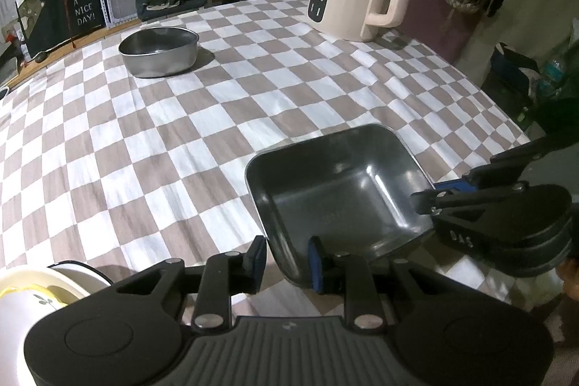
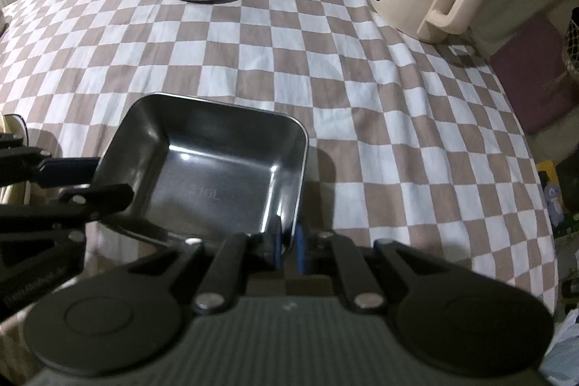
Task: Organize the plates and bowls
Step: 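Lower the second steel tray with both tools beside the stacked bowls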
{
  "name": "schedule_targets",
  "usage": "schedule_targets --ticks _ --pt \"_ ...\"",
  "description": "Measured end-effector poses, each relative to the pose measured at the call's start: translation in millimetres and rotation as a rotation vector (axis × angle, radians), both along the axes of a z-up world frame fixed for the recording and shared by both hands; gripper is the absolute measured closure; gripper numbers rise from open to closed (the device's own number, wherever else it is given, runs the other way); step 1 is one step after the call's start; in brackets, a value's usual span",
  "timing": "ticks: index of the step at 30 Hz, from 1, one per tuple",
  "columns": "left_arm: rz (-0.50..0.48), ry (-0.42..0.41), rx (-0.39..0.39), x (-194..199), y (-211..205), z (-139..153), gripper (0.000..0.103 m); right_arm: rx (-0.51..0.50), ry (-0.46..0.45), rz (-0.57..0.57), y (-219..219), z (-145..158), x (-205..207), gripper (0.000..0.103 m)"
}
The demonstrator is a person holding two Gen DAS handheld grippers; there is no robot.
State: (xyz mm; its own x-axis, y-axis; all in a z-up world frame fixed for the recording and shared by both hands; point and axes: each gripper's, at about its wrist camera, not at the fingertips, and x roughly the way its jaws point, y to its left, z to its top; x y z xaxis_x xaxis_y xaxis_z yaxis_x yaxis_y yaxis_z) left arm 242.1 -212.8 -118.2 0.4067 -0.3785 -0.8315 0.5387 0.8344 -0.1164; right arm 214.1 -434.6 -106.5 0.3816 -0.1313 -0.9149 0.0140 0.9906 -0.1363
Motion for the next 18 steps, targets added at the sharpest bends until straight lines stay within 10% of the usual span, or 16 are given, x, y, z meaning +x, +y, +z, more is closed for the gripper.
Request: schedule_targets --ticks 18 --pt "-0.008 0.027 -0.004 1.3 1.1 -3.2 0.075 0.033 0.022 -0.020 -0.5 -5.2 0.7 0.090"
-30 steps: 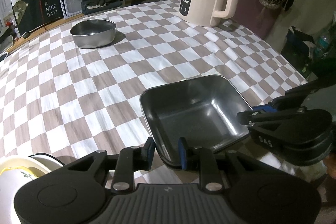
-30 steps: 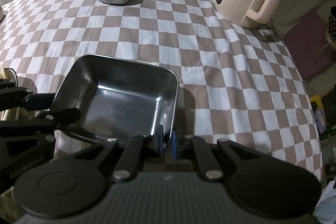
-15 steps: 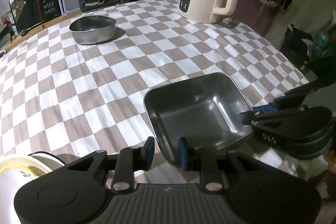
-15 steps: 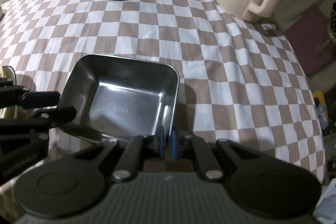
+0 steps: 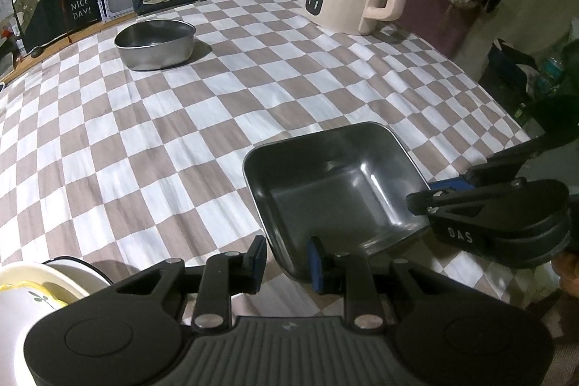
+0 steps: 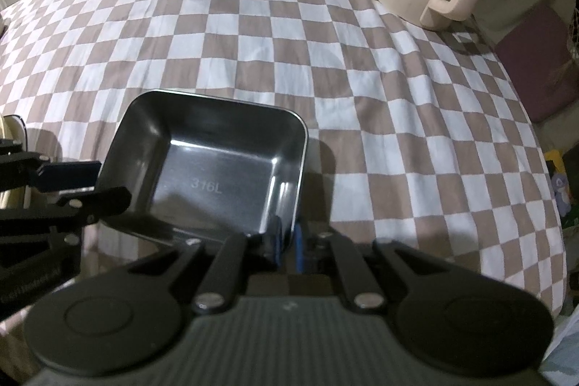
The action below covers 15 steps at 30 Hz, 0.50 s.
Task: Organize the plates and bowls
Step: 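Lower the second steel tray with both tools beside the stacked bowls, then open both tools and raise them away from the steel tray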
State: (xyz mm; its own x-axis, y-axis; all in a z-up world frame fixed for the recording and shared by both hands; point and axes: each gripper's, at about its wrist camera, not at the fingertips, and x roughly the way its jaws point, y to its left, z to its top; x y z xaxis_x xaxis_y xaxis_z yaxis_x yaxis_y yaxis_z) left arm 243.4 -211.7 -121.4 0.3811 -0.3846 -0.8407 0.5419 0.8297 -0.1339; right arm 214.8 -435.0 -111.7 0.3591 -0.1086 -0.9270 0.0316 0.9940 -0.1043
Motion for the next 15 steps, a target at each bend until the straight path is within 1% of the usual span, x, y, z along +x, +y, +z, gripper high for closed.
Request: schedule_targets --ticks 2,3,5,6,8,9,10,11,13,14,15 --pt "0.004 0.007 -0.002 1 1 -1 0.075 0.006 -0.001 0.001 0 0 0 0.089" --pt "0.007 0.011 -0.002 1 1 -1 0.074 0.013 -0.002 0.000 0 0 0 0.087" --pt "0.012 0.015 -0.001 2 2 -2 0.068 0.045 -0.006 -0.007 -3 0 0 0.081" --pt "0.013 0.015 0.000 3 2 -2 0.063 0.055 -0.009 -0.012 -4 0 -1 0.078" --pt "0.015 0.014 0.001 3 3 -2 0.060 0.054 -0.016 -0.022 -5 1 -2 0.069" --pt "0.015 0.015 0.000 3 3 -2 0.058 0.050 -0.019 -0.027 -5 1 -3 0.061" --pt "0.016 0.017 0.000 3 3 -2 0.054 0.047 -0.022 -0.033 -5 2 -4 0.055" --pt "0.016 0.018 0.001 4 3 -2 0.052 0.046 -0.025 -0.038 -6 2 -5 0.053" --pt "0.018 0.013 0.004 4 4 -2 0.043 0.051 -0.030 -0.050 -9 3 -7 0.049" --pt "0.017 0.010 0.007 3 4 -2 0.041 0.053 -0.034 -0.055 -10 4 -8 0.047" --pt "0.018 0.006 0.007 3 5 -1 0.036 0.051 -0.039 -0.060 -11 5 -9 0.043"
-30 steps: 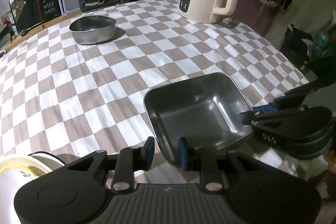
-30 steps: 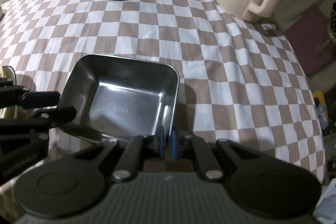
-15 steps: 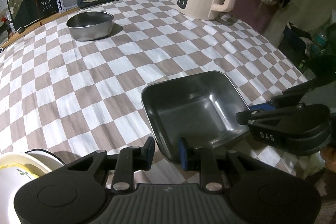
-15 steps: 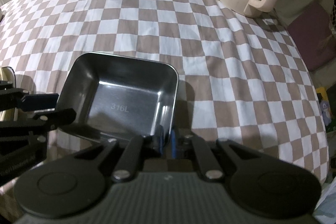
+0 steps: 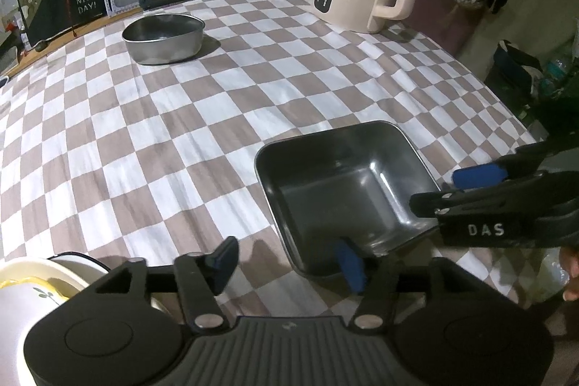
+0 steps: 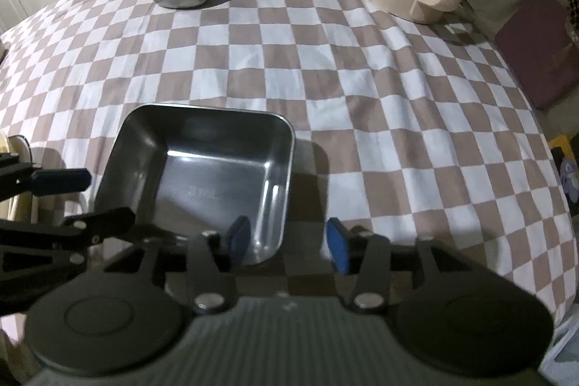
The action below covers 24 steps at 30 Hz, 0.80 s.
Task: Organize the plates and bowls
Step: 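Open both tools and raise them away from the steel tray, then move both tools to the silver oval bowl and close them on its rim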
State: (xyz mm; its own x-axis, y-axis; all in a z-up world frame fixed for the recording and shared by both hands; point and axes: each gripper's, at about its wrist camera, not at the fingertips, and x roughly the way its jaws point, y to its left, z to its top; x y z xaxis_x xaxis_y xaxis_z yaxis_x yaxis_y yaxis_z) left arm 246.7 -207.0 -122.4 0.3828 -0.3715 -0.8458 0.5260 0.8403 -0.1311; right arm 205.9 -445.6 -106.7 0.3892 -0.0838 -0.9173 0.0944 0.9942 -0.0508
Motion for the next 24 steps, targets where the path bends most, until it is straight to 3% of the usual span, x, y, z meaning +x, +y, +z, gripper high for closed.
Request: schedule_targets --ticks 5,9,13,17,24 --pt "-0.001 -0.024 -0.001 -2 1 5 0.013 0.010 -0.036 -0.033 -7 7 -6 0.027" --pt "0.008 -0.058 -0.009 -3 5 13 0.000 0.021 -0.076 -0.081 -15 13 -9 0.000" --pt "0.051 -0.084 -0.046 5 18 23 0.000 0.050 -0.159 -0.130 -20 24 -9 0.000" --pt "0.148 -0.124 -0.033 24 37 34 0.000 0.072 -0.260 -0.173 -18 32 4 0.000" --pt "0.326 -0.210 -0.079 86 93 40 0.000 0.180 -0.434 -0.294 -18 42 48 0.000"
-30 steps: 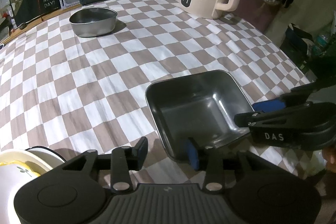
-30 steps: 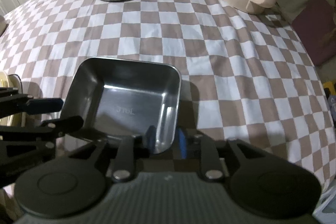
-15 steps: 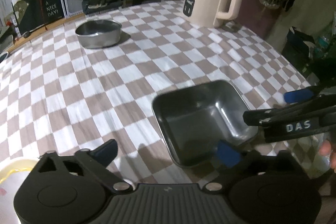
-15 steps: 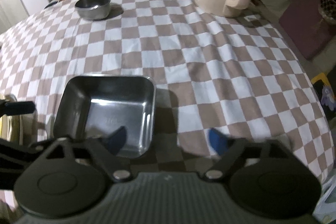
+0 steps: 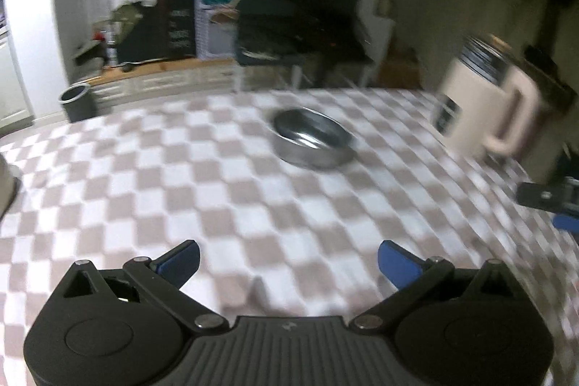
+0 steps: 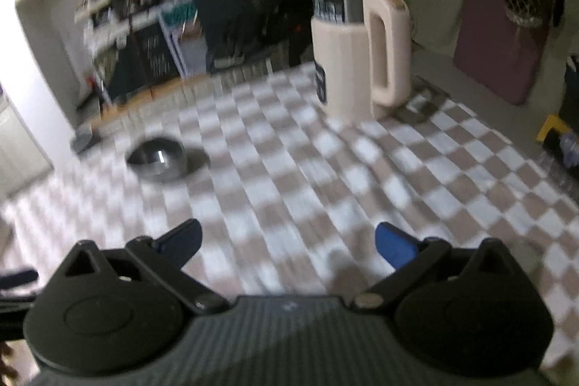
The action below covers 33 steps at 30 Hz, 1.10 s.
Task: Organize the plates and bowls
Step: 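Move both tools to the silver oval bowl and close them on its rim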
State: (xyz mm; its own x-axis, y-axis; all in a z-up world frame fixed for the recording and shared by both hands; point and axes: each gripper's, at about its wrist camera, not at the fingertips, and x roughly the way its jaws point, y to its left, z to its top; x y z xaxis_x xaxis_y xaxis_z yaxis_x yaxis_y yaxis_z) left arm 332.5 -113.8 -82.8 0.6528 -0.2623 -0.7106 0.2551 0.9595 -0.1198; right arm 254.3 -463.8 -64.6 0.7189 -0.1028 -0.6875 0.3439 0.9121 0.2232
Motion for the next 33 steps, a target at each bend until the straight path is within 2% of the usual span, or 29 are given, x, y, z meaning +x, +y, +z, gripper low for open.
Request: schedule_targets --ticks 4,8,11,13,17,20,22,23,25,29,30,31,32,33 --pt "0.043 -0.020 -0.096 44 28 -4 0.000 0.024 -0.050 -0.011 9 -7 43 0.000" --pt "0.081 -0.026 -0.134 89 31 -5 0.000 0.087 -0.083 -0.019 21 -22 87 0.000" --pt "0.075 -0.009 -0.143 123 23 -1 0.000 0.128 -0.056 0.003 33 -33 123 0.000" --pt "0.057 0.012 -0.120 145 13 -1 0.000 0.140 -0.021 0.016 39 -38 142 0.001" --pt "0.013 0.073 -0.101 178 -9 -14 0.003 0.276 0.005 0.054 32 -49 172 0.012" --pt "-0.011 0.143 -0.109 195 -22 -36 0.018 0.335 0.036 0.053 25 -66 185 0.027" --pt "-0.015 0.172 -0.119 197 -28 -51 0.029 0.360 0.065 0.047 20 -80 192 0.048" --pt "-0.014 0.178 -0.123 200 -29 -57 0.031 0.375 0.067 0.039 17 -86 194 0.053" --pt "-0.014 0.181 -0.136 203 -32 -66 0.042 0.404 0.029 0.047 13 -90 196 0.063" --pt "0.008 0.173 -0.177 209 -29 -72 0.056 0.376 0.005 0.120 22 -91 202 0.079" --pt "0.009 0.168 -0.185 211 -29 -72 0.064 0.377 0.008 0.133 24 -92 203 0.082" --pt "0.009 0.164 -0.190 211 -28 -71 0.078 0.375 0.014 0.147 26 -91 205 0.085" --pt "0.008 0.165 -0.197 209 -28 -70 0.086 0.366 0.015 0.151 26 -90 205 0.085" --pt "0.009 0.164 -0.196 209 -28 -68 0.087 0.357 0.015 0.154 27 -89 206 0.085"
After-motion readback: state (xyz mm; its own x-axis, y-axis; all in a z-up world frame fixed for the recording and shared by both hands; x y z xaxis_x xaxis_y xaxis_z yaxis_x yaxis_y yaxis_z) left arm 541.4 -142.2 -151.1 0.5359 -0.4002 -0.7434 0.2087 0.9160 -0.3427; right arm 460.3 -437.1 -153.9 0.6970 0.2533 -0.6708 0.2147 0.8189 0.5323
